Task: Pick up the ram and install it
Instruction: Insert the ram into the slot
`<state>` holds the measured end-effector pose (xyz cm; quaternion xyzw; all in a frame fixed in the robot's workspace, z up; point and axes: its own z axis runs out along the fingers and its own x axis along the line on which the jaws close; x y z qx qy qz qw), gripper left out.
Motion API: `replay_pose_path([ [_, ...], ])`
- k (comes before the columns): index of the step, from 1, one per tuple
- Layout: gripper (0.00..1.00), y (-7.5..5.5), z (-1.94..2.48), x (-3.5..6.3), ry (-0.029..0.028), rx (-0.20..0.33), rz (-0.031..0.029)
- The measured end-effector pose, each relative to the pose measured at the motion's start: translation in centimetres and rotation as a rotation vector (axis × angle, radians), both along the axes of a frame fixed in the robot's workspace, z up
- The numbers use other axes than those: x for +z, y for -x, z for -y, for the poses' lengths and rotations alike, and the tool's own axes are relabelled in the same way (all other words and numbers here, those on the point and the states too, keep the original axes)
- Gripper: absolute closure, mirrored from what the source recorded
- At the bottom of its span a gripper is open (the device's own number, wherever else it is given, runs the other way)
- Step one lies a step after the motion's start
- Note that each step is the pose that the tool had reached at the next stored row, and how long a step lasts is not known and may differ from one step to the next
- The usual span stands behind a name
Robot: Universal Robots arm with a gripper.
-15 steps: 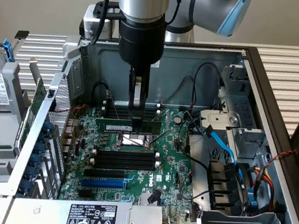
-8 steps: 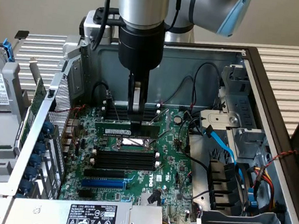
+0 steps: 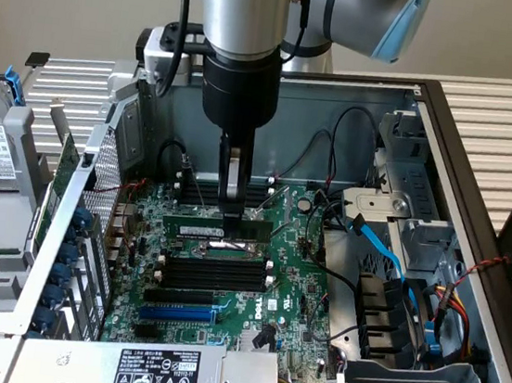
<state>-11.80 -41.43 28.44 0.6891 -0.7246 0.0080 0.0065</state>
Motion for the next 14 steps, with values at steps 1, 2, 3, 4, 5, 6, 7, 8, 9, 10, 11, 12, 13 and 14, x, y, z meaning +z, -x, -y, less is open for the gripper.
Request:
replay_pose_path([
  [1,0.88,0.0,0.01,-0.07,0.0002,0.000,-0.0002],
  [2,0.88,0.0,0.01,-0.18,0.0004,0.000,-0.0003],
  [3,0.88,0.0,0.01,-0.28,0.0006,0.000,-0.0006],
  [4,0.88,0.0,0.01,-0.40,0.0008,0.000,-0.0008],
  [5,0.88,0.0,0.01,-0.51,0.0011,0.000,-0.0011],
  [6,0.88,0.0,0.01,-0.65,0.0014,0.000,-0.0013],
  [7,0.88,0.0,0.01,-0.79,0.0019,0.000,-0.0014],
  [8,0.88,0.0,0.01,-0.97,0.0025,0.000,-0.0014],
  [9,0.88,0.0,0.01,-1.13,0.0029,0.000,-0.0014],
  [10,0.88,0.0,0.01,-1.29,0.0035,0.000,-0.0014],
  [11,0.88,0.0,0.01,-1.45,0.0042,0.000,-0.0013],
  [12,0.88,0.0,0.01,-1.59,0.0050,0.000,-0.0014],
  [13,0.88,0.0,0.01,-1.70,0.0055,0.000,-0.0014],
  [14,0.88,0.0,0.02,-1.78,0.0059,0.001,-0.0014],
])
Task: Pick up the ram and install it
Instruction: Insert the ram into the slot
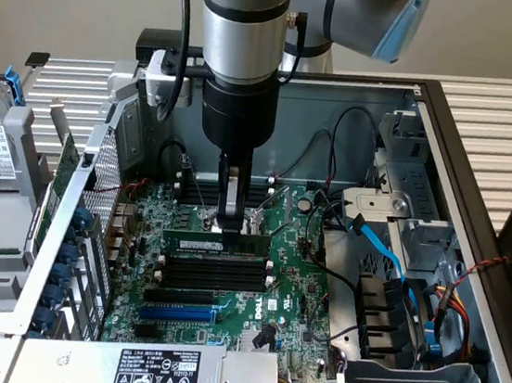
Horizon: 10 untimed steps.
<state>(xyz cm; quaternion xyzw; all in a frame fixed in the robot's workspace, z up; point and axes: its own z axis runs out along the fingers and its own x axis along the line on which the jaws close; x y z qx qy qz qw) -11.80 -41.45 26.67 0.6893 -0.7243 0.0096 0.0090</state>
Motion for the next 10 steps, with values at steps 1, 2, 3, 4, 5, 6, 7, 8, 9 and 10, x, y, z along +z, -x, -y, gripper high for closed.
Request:
replay_pose_path([
  [1,0.88,0.00,0.01,-0.06,0.0004,0.000,0.0000],
  [2,0.88,0.00,0.01,-0.11,0.0009,0.001,0.0000],
  [3,0.88,0.00,0.02,-0.16,0.0017,0.001,0.0000],
  [4,0.88,0.00,0.02,-0.21,0.0020,0.002,0.0000],
  [5,0.88,0.00,0.02,-0.25,0.0020,0.004,0.0000],
  [6,0.88,0.00,0.02,-0.28,0.0021,0.006,-0.0001],
  [7,0.88,0.01,0.02,-0.29,0.0023,0.008,-0.0002],
  [8,0.88,0.01,0.02,-0.32,0.0021,0.010,-0.0001],
  [9,0.88,0.01,0.01,-0.34,0.0020,0.011,-0.0001],
  [10,0.88,0.01,-0.01,-0.37,0.0019,0.012,0.0000],
])
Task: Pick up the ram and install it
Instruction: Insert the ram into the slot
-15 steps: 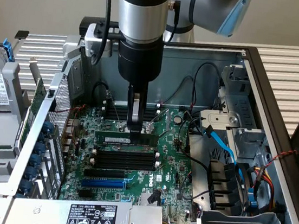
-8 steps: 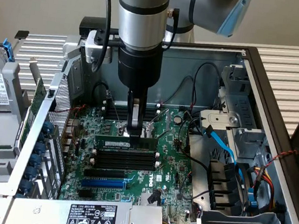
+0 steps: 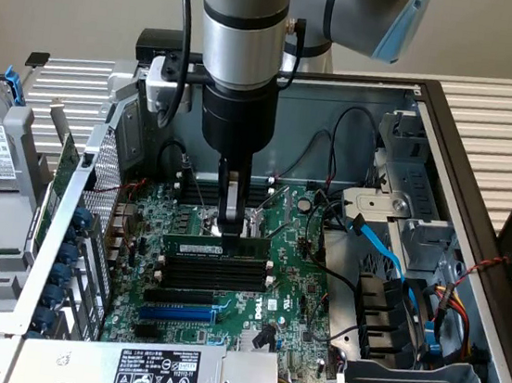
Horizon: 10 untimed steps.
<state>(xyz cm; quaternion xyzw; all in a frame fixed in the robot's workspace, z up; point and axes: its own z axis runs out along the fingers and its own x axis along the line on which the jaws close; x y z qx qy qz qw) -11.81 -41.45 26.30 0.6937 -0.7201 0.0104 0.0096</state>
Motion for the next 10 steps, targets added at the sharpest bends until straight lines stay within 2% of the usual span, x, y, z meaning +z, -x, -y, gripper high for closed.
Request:
replay_pose_path([
  [10,0.88,0.02,-0.24,-0.43,0.0064,0.012,-0.0003],
])
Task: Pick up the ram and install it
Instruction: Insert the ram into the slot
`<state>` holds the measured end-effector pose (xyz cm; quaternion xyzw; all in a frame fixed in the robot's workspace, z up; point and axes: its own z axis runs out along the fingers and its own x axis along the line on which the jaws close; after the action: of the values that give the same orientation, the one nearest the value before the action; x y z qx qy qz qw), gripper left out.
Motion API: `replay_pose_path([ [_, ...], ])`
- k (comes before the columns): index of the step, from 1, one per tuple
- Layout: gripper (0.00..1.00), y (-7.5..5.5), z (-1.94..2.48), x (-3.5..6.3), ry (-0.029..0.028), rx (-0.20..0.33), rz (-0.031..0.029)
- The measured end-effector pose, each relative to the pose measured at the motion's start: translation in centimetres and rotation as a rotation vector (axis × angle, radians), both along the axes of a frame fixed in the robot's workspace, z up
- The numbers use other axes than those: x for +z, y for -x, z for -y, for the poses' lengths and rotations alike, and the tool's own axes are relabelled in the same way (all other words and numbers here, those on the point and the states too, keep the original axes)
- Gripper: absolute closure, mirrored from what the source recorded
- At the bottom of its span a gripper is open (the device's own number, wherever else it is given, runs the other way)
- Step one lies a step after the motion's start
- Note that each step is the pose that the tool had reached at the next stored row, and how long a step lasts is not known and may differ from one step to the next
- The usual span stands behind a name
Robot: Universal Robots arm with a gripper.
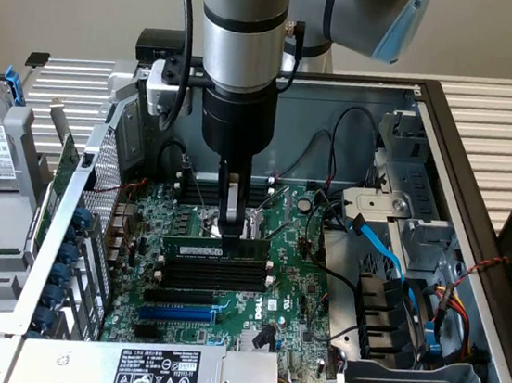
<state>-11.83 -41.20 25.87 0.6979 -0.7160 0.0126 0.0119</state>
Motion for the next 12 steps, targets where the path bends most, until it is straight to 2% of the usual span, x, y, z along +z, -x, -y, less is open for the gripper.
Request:
replay_pose_path([
  [3,0.88,0.02,-0.06,-0.33,0.0004,0.002,0.0001],
  [6,0.88,0.01,-0.33,-0.61,0.0007,0.002,0.0000],
  [12,0.88,0.06,-0.33,-0.96,0.0012,0.005,0.0001],
])
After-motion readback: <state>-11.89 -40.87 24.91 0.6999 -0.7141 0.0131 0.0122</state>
